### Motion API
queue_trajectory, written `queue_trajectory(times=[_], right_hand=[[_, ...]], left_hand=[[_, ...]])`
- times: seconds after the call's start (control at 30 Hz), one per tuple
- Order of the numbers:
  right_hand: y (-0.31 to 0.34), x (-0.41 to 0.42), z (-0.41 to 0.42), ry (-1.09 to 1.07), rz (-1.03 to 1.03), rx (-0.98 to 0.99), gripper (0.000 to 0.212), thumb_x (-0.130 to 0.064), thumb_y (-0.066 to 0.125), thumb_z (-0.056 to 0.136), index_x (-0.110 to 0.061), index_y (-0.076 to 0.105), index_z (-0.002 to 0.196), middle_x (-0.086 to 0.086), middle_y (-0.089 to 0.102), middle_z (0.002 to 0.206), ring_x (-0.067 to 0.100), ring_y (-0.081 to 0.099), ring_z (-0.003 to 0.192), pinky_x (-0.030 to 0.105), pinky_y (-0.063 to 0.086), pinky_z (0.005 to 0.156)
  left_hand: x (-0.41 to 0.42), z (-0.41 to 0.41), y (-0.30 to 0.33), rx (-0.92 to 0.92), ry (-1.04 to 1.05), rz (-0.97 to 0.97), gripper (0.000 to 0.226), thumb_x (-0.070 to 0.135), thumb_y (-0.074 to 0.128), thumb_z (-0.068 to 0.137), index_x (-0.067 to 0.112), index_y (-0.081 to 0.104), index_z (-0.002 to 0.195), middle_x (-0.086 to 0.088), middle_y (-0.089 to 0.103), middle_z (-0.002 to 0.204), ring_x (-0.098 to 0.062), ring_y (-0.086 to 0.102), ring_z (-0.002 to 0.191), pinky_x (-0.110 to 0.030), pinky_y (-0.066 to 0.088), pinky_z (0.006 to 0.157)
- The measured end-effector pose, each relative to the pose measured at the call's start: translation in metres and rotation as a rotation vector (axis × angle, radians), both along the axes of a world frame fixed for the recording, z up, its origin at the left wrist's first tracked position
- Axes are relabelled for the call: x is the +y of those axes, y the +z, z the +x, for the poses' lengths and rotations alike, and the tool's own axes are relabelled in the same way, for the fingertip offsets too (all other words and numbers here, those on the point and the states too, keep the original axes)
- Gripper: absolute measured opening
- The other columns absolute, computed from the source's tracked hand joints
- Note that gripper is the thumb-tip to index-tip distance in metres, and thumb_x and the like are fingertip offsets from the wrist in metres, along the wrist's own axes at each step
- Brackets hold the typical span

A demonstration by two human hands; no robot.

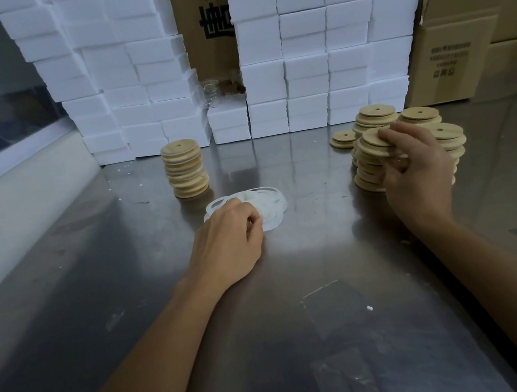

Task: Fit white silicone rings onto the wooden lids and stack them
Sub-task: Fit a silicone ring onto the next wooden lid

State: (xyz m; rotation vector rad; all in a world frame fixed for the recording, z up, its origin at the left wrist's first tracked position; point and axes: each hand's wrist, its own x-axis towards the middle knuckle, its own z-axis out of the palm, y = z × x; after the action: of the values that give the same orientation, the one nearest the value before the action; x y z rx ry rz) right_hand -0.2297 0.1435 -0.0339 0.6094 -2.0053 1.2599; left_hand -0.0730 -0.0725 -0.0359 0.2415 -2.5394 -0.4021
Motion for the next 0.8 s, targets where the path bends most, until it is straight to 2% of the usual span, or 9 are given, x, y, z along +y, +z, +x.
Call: queue_trajectory(times=[0.03, 0.13, 0.3, 0.43, 0.5, 0.57, 0.67, 0.73, 0.8], right_hand=[[0.001, 0.001, 0.000, 0.002, -0.003, 0.001, 0.041, 0.011, 0.058, 0.082, -0.003, 0.069, 0.119, 0.011, 0.060, 0.132, 0.020, 0.055, 0.122, 0.006, 0.036, 0.099], [0.003, 0.001, 0.001, -0.002, -0.020, 0.029, 0.039, 0.011, 0.059, 0.079, -0.003, 0.071, 0.114, 0.010, 0.064, 0.125, 0.021, 0.058, 0.118, 0.018, 0.041, 0.103], [0.008, -0.006, 0.009, 0.033, -0.045, 0.146, 0.031, 0.010, 0.064, 0.076, 0.002, 0.071, 0.105, 0.012, 0.069, 0.112, 0.013, 0.059, 0.105, 0.007, 0.036, 0.098], [0.010, -0.017, 0.025, 0.133, -0.041, 0.102, 0.030, -0.008, 0.076, 0.077, 0.000, 0.070, 0.105, 0.009, 0.068, 0.112, 0.010, 0.059, 0.103, 0.007, 0.039, 0.092], [0.009, -0.023, 0.034, 0.216, -0.048, 0.016, 0.025, -0.020, 0.078, 0.081, -0.005, 0.072, 0.100, 0.005, 0.067, 0.114, 0.010, 0.061, 0.106, 0.019, 0.047, 0.093], [0.007, -0.027, 0.040, 0.235, -0.020, -0.056, 0.012, -0.019, 0.074, 0.084, -0.012, 0.073, 0.094, 0.002, 0.065, 0.118, 0.010, 0.059, 0.111, 0.031, 0.048, 0.098], [0.007, -0.031, 0.047, 0.246, 0.046, -0.143, 0.011, -0.012, 0.071, 0.086, -0.015, 0.073, 0.096, 0.001, 0.060, 0.128, 0.009, 0.052, 0.121, 0.023, 0.042, 0.099], [0.007, -0.033, 0.053, 0.311, 0.023, -0.258, 0.012, -0.009, 0.069, 0.088, -0.014, 0.073, 0.099, -0.001, 0.066, 0.115, 0.012, 0.058, 0.113, 0.034, 0.048, 0.099], [0.008, -0.035, 0.060, 0.418, -0.006, -0.411, 0.013, -0.008, 0.066, 0.091, -0.013, 0.075, 0.099, -0.005, 0.071, 0.099, 0.012, 0.065, 0.098, 0.035, 0.056, 0.090]], left_hand=[[0.000, 0.000, 0.000, -0.005, 0.001, 0.001, 0.011, 0.018, 0.057, 0.093, 0.018, 0.061, 0.083, 0.008, 0.050, 0.085, -0.011, 0.049, 0.078, -0.024, 0.036, 0.067], [0.001, 0.000, 0.001, -0.012, -0.003, 0.004, 0.012, 0.019, 0.057, 0.093, 0.019, 0.060, 0.082, 0.008, 0.050, 0.085, -0.011, 0.049, 0.077, -0.025, 0.037, 0.067], [0.002, 0.001, 0.002, 0.036, -0.012, 0.022, 0.009, 0.016, 0.054, 0.095, 0.012, 0.060, 0.091, 0.003, 0.056, 0.095, -0.016, 0.053, 0.087, -0.033, 0.047, 0.073], [0.004, 0.002, 0.006, 0.149, 0.011, 0.030, 0.011, 0.015, 0.048, 0.099, 0.008, 0.056, 0.093, -0.004, 0.059, 0.093, -0.024, 0.055, 0.082, -0.043, 0.047, 0.069], [0.005, 0.003, 0.007, 0.228, 0.002, 0.047, 0.010, 0.010, 0.049, 0.099, 0.006, 0.056, 0.093, -0.008, 0.062, 0.086, -0.028, 0.056, 0.077, -0.045, 0.047, 0.064], [0.007, 0.005, 0.010, 0.300, -0.038, 0.074, 0.010, 0.004, 0.050, 0.098, 0.004, 0.056, 0.089, -0.007, 0.060, 0.079, -0.024, 0.055, 0.073, -0.041, 0.046, 0.061], [0.015, 0.003, 0.015, 0.375, -0.088, 0.279, 0.018, -0.001, 0.052, 0.095, 0.011, 0.055, 0.083, 0.005, 0.054, 0.070, -0.004, 0.052, 0.069, -0.016, 0.041, 0.059], [0.023, -0.001, 0.017, 0.381, -0.118, 0.541, 0.023, -0.001, 0.052, 0.096, 0.015, 0.055, 0.079, 0.005, 0.057, 0.066, 0.001, 0.053, 0.058, -0.015, 0.043, 0.056], [0.030, -0.003, 0.017, 0.354, -0.127, 0.740, 0.023, 0.003, 0.053, 0.097, 0.016, 0.057, 0.078, 0.002, 0.059, 0.063, -0.001, 0.052, 0.047, -0.018, 0.044, 0.049]])
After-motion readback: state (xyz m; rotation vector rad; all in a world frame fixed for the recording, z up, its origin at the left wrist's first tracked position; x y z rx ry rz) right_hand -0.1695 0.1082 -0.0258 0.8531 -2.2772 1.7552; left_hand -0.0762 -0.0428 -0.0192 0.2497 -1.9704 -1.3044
